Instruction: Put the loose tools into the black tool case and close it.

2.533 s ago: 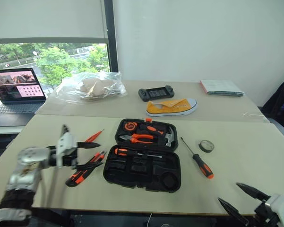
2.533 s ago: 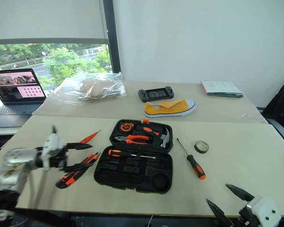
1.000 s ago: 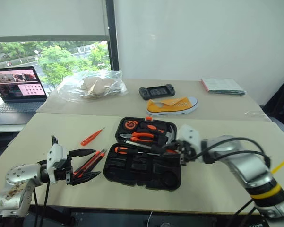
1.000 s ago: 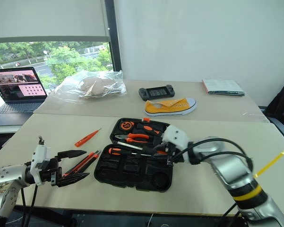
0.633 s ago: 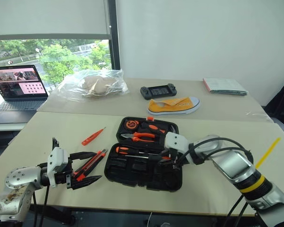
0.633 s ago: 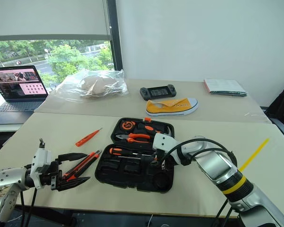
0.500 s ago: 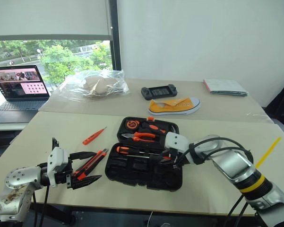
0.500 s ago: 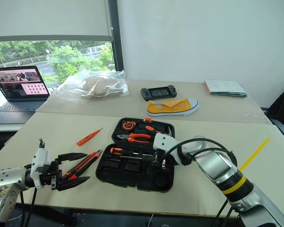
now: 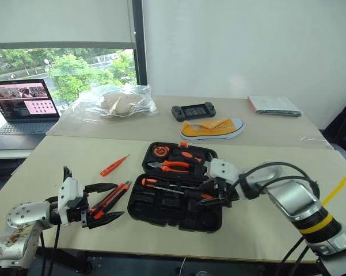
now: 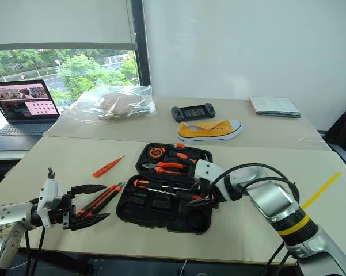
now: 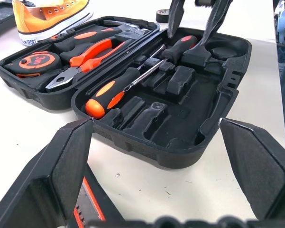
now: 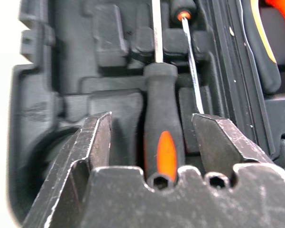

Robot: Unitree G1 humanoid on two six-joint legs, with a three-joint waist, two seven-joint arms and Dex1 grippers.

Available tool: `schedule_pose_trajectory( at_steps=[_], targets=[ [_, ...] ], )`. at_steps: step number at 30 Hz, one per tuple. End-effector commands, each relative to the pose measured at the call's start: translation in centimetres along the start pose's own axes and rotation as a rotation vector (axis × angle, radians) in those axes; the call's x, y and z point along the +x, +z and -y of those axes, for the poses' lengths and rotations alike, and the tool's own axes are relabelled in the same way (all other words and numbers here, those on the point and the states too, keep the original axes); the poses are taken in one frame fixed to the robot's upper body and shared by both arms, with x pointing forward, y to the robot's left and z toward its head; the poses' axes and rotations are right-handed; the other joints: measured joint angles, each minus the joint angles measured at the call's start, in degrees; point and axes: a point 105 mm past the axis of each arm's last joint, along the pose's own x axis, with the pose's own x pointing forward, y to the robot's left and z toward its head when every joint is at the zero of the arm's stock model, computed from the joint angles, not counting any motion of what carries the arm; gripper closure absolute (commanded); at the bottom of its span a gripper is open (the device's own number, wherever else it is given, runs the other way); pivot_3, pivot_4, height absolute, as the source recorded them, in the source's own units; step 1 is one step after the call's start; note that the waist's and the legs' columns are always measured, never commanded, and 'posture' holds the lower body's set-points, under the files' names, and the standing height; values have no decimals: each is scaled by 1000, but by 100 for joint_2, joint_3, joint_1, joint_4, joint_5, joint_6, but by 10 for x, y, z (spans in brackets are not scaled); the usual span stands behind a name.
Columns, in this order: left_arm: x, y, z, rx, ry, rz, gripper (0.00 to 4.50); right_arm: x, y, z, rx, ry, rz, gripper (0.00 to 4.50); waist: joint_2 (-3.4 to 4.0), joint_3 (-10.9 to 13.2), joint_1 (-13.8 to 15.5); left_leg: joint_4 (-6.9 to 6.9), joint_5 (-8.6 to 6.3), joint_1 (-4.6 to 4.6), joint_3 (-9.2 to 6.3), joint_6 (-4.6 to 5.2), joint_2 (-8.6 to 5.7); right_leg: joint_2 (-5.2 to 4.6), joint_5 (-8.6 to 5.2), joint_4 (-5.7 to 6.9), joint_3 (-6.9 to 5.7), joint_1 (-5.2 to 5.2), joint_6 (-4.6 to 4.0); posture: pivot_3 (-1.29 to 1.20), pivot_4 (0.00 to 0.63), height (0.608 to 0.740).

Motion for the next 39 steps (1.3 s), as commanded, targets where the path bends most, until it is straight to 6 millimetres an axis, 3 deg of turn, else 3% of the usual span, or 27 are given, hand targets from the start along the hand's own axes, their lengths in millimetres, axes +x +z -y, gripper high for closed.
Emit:
schedule_pose_trajectory(
  at_steps=[1, 6, 9, 17, 23, 28, 31, 32, 38, 39],
  targets=[
    [0, 5, -3, 23, 6, 1, 0, -7, 21, 3, -33, -19, 78, 1991, 0, 0, -10, 0, 0, 0, 0, 0, 0, 0, 0, 0, 0, 0, 0, 0, 150, 740],
    [2, 4, -4, 20, 8, 2, 0, 16, 18, 7, -36, -49, 93, 3797, 0, 0, -27, 0, 0, 2, 1, -1, 2, 1, 1, 3, 1, 0, -2, 0, 150, 740],
    [2, 3, -3, 16, 5, -5, 0, 26, 15, 9, -26, -56, 86, 4465, 0, 0, -23, 0, 0, 0, 2, -1, 1, 0, 1, 3, 1, -2, -3, 0, 150, 740],
    [-1, 3, -3, 14, 11, -30, 0, 54, -1, 8, 26, -36, 8, 4465, 0, -1, -52, 0, 1, 4, 4, -2, 2, 1, 2, 5, 2, -1, -4, 0, 150, 740],
    [-8, 1, -4, 3, 45, -45, 0, 63, -6, 3, 35, -22, -17, 4465, 0, -5, -102, 0, 11, 18, 5, -19, 10, 6, 10, 11, 6, 3, -17, 0, 150, 740],
    [-27, -2, -9, -22, 167, -38, 0, 43, 45, 4, -39, -82, 342, 4465, -5, -7, -152, 0, 17, 20, 4, -29, 23, 2, 17, 11, 12, 4, -30, 0, 150, 740],
    [-55, -11, -14, -60, 283, -68, 0, 15, 34, -13, -41, -57, 415, 3755, 7, 0, -118, -9, 21, 10, -1, -37, 21, 6, 18, 12, 7, -7, -32, 0, 150, 740],
    [-68, -16, -15, -82, 326, -86, 0, 4, 31, -19, -33, -60, 460, 3316, 7, 0, -86, -14, 22, 6, -3, -36, 18, 7, 18, 9, 4, -10, -32, 0, 150, 740],
    [-133, -50, -13, -233, 590, -165, 0, -44, 7, -31, -77, -279, 649, 1380, 3, -2, -12, -22, 10, 4, -1, -16, 7, 3, 10, -10, -1, -5, -19, 0, 150, 740],
    [-139, -55, -13, -248, 626, -172, 0, -49, 4, -32, -81, -319, 681, 884, 3, -2, -12, -21, 9, 6, -1, -16, 7, 3, 9, -10, -1, -3, -18, 0, 150, 740]
  ],
)
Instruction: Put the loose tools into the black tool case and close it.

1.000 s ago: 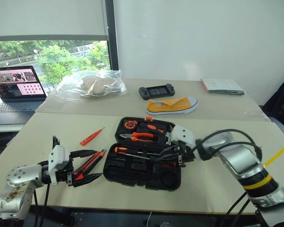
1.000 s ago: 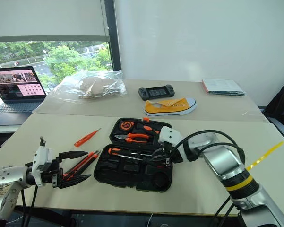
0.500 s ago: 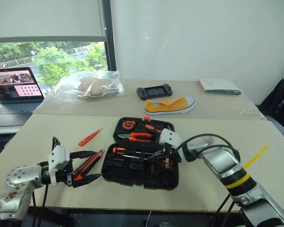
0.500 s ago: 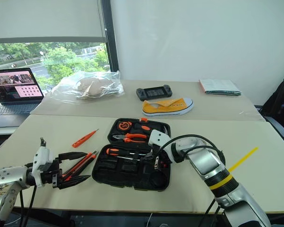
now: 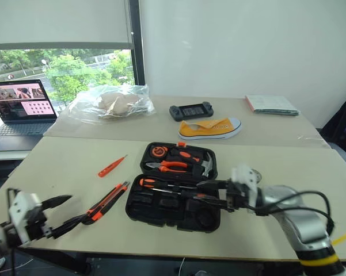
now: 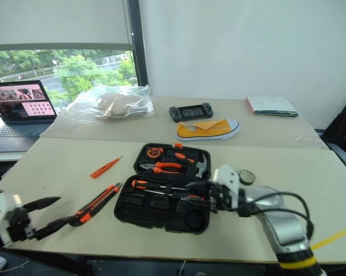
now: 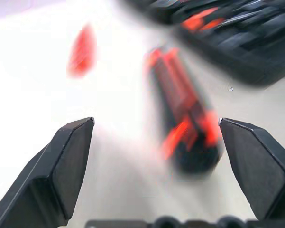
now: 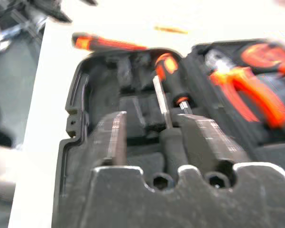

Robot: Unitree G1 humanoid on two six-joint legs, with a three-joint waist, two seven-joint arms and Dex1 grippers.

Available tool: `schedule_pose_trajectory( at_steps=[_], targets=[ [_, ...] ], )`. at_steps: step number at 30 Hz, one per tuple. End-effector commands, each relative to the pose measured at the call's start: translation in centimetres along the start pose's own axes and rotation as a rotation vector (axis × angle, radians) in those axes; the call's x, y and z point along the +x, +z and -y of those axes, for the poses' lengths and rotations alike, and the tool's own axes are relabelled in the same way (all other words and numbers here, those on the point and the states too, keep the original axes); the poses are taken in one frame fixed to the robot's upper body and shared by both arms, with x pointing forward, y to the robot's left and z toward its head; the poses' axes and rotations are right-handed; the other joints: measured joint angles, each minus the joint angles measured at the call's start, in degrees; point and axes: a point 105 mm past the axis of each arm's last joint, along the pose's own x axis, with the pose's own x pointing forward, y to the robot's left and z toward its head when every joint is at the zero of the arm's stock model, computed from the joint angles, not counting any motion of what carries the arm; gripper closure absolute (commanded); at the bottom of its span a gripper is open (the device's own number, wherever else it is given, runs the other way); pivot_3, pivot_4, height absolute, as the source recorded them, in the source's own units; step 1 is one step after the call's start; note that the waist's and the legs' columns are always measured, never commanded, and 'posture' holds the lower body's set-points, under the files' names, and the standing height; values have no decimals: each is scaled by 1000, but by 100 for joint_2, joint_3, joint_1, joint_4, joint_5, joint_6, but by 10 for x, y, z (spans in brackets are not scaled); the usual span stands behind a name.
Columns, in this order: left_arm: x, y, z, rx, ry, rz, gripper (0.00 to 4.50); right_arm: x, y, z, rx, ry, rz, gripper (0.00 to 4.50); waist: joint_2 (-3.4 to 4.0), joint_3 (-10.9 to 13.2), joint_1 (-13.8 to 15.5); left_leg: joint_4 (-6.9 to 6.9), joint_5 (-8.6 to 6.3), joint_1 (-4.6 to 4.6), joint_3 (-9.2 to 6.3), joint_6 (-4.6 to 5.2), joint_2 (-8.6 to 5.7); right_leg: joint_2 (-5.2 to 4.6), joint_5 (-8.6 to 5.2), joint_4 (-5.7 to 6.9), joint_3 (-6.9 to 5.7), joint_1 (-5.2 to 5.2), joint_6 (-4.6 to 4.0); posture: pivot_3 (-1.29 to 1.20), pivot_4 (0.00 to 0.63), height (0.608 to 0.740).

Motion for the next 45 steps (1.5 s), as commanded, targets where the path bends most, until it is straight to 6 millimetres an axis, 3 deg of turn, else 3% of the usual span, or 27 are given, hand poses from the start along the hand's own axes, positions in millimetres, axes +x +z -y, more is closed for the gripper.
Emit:
schedule_pose_trajectory(
  at_steps=[1, 3, 7, 11, 14, 19, 23, 28, 31, 38, 40, 42, 45],
  targets=[
    [-21, -8, -20, -33, 147, 8, 0, -23, 18, 0, -115, -108, 155, 647, 0, 0, 1, 0, 0, 1, 0, 0, 0, 0, 0, 0, 0, 1, 0, 0, 150, 740],
    [-19, -7, -25, -43, 180, 33, 0, -33, 11, 0, -80, -154, 161, 24, 0, 1, 4, 0, -1, 4, 0, 1, 0, -2, -1, 3, 3, 3, 1, 0, 150, 740],
    [6, 13, -30, -59, 152, 97, 0, -38, 12, 0, -56, -201, 198, 24, -6, -1, 69, 6, 5, 5, -2, 0, 0, -6, 7, 9, 3, 8, -5, 0, 150, 740],
    [54, 49, -38, -68, 100, 120, 0, -36, 23, 5, -72, -254, 241, 24, -7, -1, 125, 5, 28, 7, -5, -6, -2, -5, 21, 12, 7, 11, -3, 0, 150, 740],
    [90, 62, -41, -42, 71, 57, 0, -35, 26, 9, -88, -286, 253, 24, -12, -4, 136, 5, 41, 6, -9, -12, -5, -1, 39, 14, 5, 12, -22, 0, 150, 740],
    [135, 59, -51, -26, 63, -93, 0, -32, 29, 12, -95, -303, 254, 24, -11, -5, 47, 4, 43, 11, 0, -10, -11, 15, 41, 18, 12, 11, -24, 0, 150, 740],
    [157, 57, -57, 0, 64, -139, 0, -32, 32, 11, -100, -305, 253, 24, -13, -4, 2, 2, 44, 1, 3, -11, -14, 31, 38, 7, 6, 4, -22, 0, 150, 740],
    [182, 58, -43, -42, -26, -130, 0, -35, 30, 6, -92, -326, 240, 24, -15, -4, 13, 2, 43, -5, 10, -9, -20, 26, 35, 2, 2, 3, -17, 0, 150, 740],
    [188, 48, -35, -37, -64, -156, 770, -36, 31, 3, -95, -327, 229, 0, -15, -4, 29, 5, 43, -3, 8, -8, -20, 17, 34, 7, 4, 4, -16, 0, 150, 740],
    [185, 40, -39, -30, -47, -173, 3476, -40, 34, 2, -100, -343, 222, 0, -16, -4, 22, 12, 43, 1, -4, -6, -17, 13, 34, 17, 9, 7, -15, 0, 150, 740],
    [184, 44, -38, -14, -68, -139, 3997, -41, 34, 1, -98, -345, 217, 0, -16, -5, 24, 12, 43, 1, -4, -6, -16, 12, 34, 17, 9, 7, -15, 0, 150, 740],
    [184, 55, -35, 5, -99, -71, 3992, -42, 34, 0, -95, -346, 213, 0, -16, -5, 25, 13, 43, 0, -5, -5, -16, 12, 34, 16, 7, 7, -15, 0, 150, 740],
    [183, 92, -24, 37, -218, 126, 3992, -46, 34, -2, -95, -345, 201, 0, -19, -4, 28, 17, 43, -5, -5, -4, -15, 12, 35, 15, 3, 6, -15, 0, 150, 740]
  ],
)
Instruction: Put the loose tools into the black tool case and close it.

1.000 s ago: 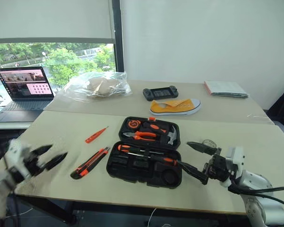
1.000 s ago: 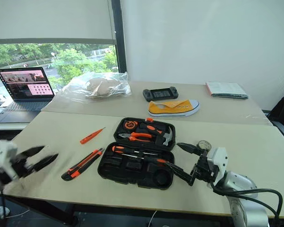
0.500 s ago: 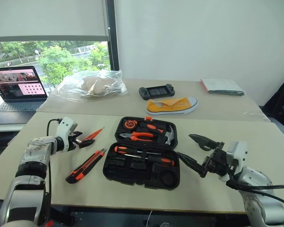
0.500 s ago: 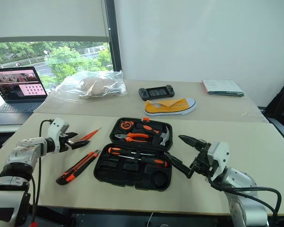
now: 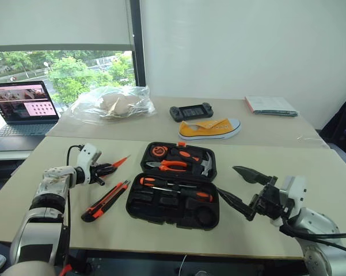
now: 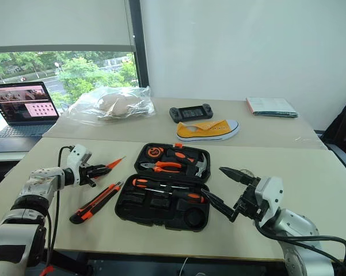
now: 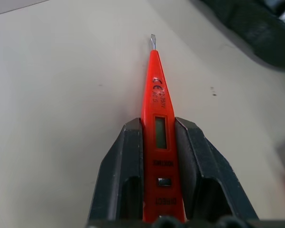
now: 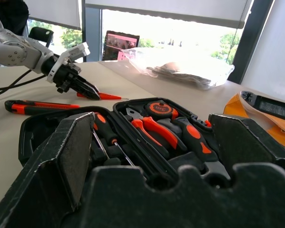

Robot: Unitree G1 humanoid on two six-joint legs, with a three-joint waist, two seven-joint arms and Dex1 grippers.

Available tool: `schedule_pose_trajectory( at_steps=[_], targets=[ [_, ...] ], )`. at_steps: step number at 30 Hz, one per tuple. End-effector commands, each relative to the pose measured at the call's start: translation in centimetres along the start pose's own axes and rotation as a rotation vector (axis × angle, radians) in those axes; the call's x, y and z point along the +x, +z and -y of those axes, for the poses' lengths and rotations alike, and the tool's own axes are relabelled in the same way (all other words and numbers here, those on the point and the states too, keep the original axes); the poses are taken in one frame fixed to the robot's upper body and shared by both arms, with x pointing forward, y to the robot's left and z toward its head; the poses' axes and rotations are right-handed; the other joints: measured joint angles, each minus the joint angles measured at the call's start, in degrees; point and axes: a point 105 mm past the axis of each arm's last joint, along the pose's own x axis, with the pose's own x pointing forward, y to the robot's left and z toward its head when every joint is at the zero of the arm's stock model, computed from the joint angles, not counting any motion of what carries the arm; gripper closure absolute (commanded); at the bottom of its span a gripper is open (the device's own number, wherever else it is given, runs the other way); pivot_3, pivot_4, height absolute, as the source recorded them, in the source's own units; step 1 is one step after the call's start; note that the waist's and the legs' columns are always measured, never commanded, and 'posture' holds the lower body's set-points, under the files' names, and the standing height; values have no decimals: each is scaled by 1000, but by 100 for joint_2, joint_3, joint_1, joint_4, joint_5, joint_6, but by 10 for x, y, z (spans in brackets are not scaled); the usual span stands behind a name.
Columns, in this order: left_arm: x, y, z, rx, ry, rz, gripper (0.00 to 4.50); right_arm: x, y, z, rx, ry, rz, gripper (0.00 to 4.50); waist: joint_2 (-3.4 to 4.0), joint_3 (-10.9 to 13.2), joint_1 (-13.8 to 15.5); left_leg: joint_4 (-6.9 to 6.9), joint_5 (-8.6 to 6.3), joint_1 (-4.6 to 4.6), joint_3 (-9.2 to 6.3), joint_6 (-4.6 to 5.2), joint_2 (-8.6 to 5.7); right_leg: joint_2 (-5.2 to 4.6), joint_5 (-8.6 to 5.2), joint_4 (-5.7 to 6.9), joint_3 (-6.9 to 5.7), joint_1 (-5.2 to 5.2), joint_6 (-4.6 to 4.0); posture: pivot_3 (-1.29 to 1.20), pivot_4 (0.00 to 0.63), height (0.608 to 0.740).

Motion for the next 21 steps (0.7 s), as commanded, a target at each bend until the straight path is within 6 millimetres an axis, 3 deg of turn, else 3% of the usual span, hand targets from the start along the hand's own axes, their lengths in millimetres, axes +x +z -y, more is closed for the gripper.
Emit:
schedule_pose_trajectory(
  at_steps=[1, 2, 4, 9, 15, 21],
  targets=[
    [-9, 60, 20, 107, -204, 257, 3992, -7, 15, 0, -36, 2, 23, 0, -1, 0, 1, 2, 0, 0, 0, 0, 1, 0, 0, 0, 0, 0, 0, 0, 150, 740],
    [-13, 75, 40, 194, -345, 287, 3992, -10, 16, 1, -40, 3, 11, 0, -9, 6, 13, 2, 0, -1, 0, 0, 0, 0, 0, 0, 0, 0, 0, 0, 150, 740],
    [-19, 83, 77, 361, -587, 251, 3992, -17, 15, 2, -44, 5, -16, 0, -17, 10, 39, 6, 0, -7, -2, 0, 2, 1, 0, 0, -6, -1, 0, 0, 150, 740],
    [-10, 69, 126, 493, -803, 83, 3992, -26, 7, -7, -59, 73, -93, 0, -7, 5, 37, 12, -6, 4, -3, 9, -2, -2, -5, 1, 11, 9, 9, 0, 150, 740],
    [22, 40, 133, 641, -735, -82, 3992, -23, 6, -12, -51, 76, -89, 0, -10, 7, 50, 40, -7, -3, -13, 12, 4, 7, -20, 4, 20, 13, 39, 0, 150, 740],
    [24, 25, 132, 665, -737, -179, 3992, -25, 7, -15, -50, 65, -90, 0, -10, 6, 69, 40, -12, -4, -18, 22, 5, 4, -9, 2, 33, 15, 24, 0, 150, 740]
  ],
)
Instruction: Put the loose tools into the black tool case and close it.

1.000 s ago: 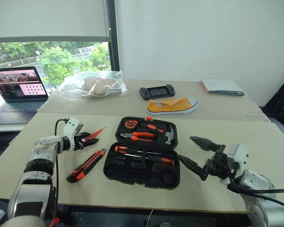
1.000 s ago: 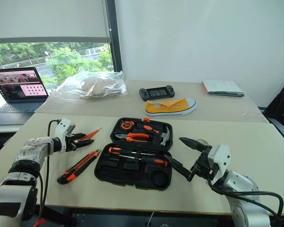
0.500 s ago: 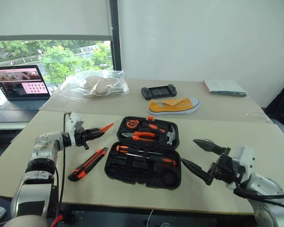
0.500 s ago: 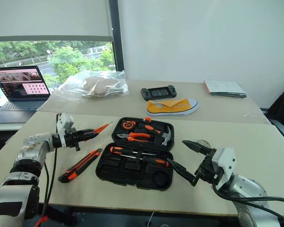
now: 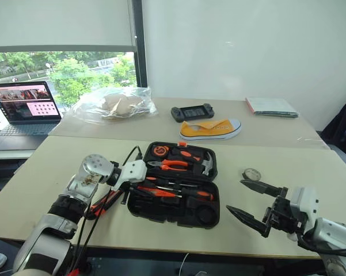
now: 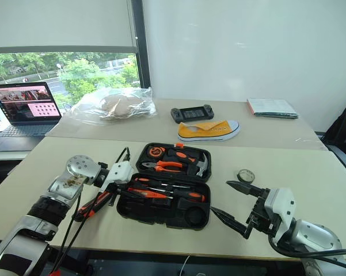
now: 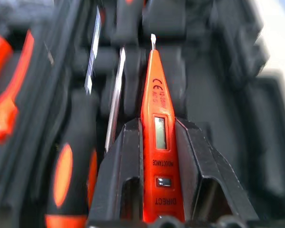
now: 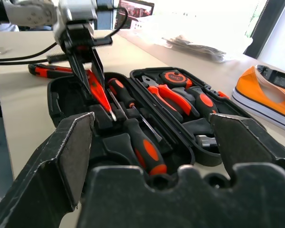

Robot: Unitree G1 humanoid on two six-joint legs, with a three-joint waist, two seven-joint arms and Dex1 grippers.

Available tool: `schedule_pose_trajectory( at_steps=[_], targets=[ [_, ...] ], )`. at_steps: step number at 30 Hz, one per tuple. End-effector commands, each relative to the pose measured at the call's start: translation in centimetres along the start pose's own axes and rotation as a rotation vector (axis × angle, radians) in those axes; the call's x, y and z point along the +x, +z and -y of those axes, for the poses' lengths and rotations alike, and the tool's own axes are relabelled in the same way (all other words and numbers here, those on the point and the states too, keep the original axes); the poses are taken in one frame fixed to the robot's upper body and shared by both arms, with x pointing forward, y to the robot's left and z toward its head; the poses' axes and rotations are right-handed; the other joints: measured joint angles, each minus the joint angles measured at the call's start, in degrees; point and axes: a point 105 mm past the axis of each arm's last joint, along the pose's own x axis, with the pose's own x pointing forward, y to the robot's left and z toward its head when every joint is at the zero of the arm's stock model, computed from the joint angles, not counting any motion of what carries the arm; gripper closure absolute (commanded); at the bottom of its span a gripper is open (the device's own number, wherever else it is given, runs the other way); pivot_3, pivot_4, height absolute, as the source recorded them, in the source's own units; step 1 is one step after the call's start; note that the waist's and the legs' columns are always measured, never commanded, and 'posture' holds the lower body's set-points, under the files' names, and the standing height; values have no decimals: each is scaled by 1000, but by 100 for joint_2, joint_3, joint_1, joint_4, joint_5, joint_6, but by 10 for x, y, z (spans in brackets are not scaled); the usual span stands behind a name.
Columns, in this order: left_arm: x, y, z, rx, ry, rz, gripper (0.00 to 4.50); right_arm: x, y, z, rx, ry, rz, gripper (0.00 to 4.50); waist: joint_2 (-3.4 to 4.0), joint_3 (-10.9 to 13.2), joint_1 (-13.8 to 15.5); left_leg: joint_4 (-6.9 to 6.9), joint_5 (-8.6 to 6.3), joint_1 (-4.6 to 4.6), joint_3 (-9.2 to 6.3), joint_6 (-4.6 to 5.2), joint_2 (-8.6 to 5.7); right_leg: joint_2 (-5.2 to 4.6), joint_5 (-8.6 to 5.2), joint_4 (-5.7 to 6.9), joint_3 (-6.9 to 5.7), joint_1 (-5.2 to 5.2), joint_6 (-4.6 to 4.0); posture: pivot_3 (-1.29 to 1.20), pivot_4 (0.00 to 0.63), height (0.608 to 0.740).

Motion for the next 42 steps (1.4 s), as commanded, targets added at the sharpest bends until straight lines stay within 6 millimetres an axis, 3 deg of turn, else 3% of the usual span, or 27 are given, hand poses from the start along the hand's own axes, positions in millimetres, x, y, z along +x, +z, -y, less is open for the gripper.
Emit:
schedule_pose_trajectory(
  at_steps=[1, 12, 14, 15, 16, 20, 25, 29, 37, 38, 42],
  targets=[
    [-2, -6, 1, 8, -12, -70, 3992, 0, 10, -3, -42, -6, 27, 0, 0, 0, 13, 0, -1, 0, 1, 2, -1, -1, 1, 0, 0, 0, -1, 0, 150, 740],
    [11, -16, 6, 6, -43, -126, 3992, -1, 11, -6, -35, -7, 33, 0, 1, -1, 25, 5, -9, 13, 3, 15, -2, -6, -6, -2, -6, 19, 11, 0, 150, 740],
    [14, -9, 3, -21, -29, -82, 3992, 0, 11, -6, -33, -5, 35, 0, 3, -2, 29, 5, -10, 19, 2, 18, -2, -7, -9, -3, -6, 30, 16, 0, 150, 740],
    [15, -3, 2, -32, -29, -50, 2993, 1, 11, -6, -32, -4, 35, 0, 4, -3, 31, 4, -12, 25, 1, 20, -2, -8, -10, -5, -6, 35, 17, 0, 150, 740],
    [15, 4, 1, -23, -24, -13, 2806, 1, 11, -6, -32, -3, 35, 0, 4, -3, 32, 4, -13, 30, 0, 23, -2, -9, -14, -7, -5, 42, 24, 0, 150, 740],
    [4, 33, -11, 70, 46, 104, 1248, 2, 11, -6, -26, 0, 36, 0, 4, -2, 29, 5, -14, 21, -4, 24, -1, -9, -18, -10, -4, 39, 31, 0, 150, 740],
    [-11, 55, -17, 78, 116, 209, 1248, 1, 9, -9, -10, 5, 31, 0, 4, -2, 35, 8, -14, 8, -11, 24, -2, -12, -2, -11, -3, 31, 3, 0, 150, 740],
    [-13, 54, -17, 54, 137, 223, 1248, 2, 8, -10, -5, 6, 31, 0, 4, -2, 41, 9, -14, 8, -13, 24, -3, -14, -5, -11, -4, 33, 9, 0, 150, 740],
    [-3, 30, 6, 24, 39, 177, 4250, 4, 5, -10, 3, -6, 34, 0, 4, -2, 37, 9, -13, 9, -12, 22, -3, -11, -9, -10, -7, 33, 15, 0, 150, 740],
    [-2, 27, 7, 28, 35, 169, 4433, 5, 5, -9, 3, -7, 35, 0, 4, -2, 40, 10, -13, 8, -13, 22, -3, -12, -9, -10, -8, 33, 16, 0, 150, 740],
    [6, 21, 2, 26, 78, 168, 4433, 7, 5, -9, 3, -6, 39, 0, 4, -2, 51, 13, -13, 8, -13, 23, -4, -14, -9, -10, -10, 34, 16, 0, 150, 740]
  ],
)
